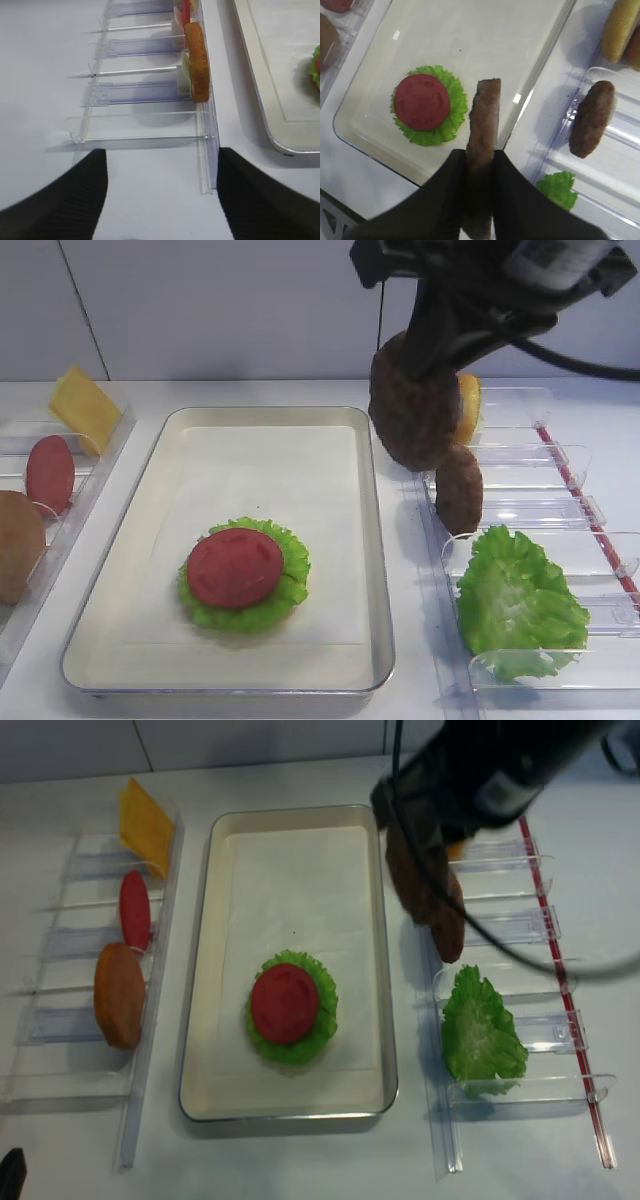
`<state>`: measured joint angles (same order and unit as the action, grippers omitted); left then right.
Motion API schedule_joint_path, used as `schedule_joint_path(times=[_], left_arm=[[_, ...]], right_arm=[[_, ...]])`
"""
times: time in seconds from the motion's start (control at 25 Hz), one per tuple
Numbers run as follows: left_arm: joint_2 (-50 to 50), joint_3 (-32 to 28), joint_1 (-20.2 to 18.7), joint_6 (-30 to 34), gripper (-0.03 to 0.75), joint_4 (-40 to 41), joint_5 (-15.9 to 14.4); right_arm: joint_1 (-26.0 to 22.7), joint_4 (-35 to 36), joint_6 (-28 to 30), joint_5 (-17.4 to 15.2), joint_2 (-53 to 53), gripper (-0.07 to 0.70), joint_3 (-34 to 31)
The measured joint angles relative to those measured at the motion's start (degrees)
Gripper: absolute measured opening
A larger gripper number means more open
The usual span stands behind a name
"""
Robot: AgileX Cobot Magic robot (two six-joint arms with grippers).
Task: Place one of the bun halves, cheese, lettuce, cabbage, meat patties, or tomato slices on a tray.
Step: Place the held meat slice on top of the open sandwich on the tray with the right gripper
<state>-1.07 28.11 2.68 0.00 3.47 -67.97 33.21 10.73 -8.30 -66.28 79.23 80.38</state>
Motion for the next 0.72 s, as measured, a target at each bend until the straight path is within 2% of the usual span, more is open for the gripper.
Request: schedule_joint_path(times=[0.24, 0.4, 0.6, 0.72], left_arm=[[0.0, 0.0, 0.0, 0.3, 0.456, 0.0, 0.0], [0.0, 0.0, 0.0, 0.3, 0.456, 0.0, 0.0], [0.0, 0.0, 0.0, 0.3, 0.456, 0.0, 0.0], [0.0, 0.0, 0.0, 0.3, 0.456, 0.0, 0.0]], right_arm=[[1.5, 7.4, 0.2, 7.2, -4.9, 0.146, -11.4], [1.6, 10.0, 0.5, 12.3, -7.2, 0.146, -18.8], [1.6, 16.6, 5.4, 19.0, -7.8, 0.146, -24.6], [1.6, 20.7, 8.8, 21.4, -7.8, 0.146, -25.7]])
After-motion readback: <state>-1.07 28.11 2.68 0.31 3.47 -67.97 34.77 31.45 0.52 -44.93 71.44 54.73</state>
